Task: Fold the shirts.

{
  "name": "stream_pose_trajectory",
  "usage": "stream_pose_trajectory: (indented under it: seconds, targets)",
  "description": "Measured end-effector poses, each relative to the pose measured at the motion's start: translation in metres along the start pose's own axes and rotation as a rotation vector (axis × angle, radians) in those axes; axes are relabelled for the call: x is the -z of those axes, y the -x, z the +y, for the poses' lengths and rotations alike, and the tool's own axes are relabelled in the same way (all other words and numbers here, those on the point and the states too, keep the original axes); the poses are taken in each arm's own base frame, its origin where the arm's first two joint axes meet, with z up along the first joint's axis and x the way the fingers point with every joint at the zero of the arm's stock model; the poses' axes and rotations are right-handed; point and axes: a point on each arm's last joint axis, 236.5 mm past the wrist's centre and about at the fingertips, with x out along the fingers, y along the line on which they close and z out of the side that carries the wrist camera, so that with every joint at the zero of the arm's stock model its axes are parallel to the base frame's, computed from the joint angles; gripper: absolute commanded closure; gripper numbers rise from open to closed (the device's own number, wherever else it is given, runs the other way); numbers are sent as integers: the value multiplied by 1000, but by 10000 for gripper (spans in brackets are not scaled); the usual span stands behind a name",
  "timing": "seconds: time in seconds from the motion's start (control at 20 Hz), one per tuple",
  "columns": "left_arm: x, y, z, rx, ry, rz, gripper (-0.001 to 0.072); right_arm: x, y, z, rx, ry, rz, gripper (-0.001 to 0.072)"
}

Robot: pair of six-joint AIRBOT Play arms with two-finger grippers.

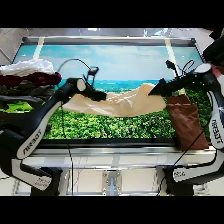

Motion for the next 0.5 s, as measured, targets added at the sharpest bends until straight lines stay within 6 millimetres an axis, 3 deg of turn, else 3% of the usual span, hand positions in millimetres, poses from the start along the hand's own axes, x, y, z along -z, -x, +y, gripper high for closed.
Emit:
stream_pose_trajectory:
  seconds: [0.15,0.3,0.4,0.5]
  targets:
    - [22,-27,-58,90,-89,55,695,19,26,30,53,30,-15,702]
    - [27,-38,-99,137,-153,30,695,31,40,50,92,31,-36,702]
    - [22,-37,-111,150,-175,5,695,35,40,59,101,28,-36,702]
    - [9,-23,-105,140,-180,-32,695,33,33,69,108,34,-49,703]
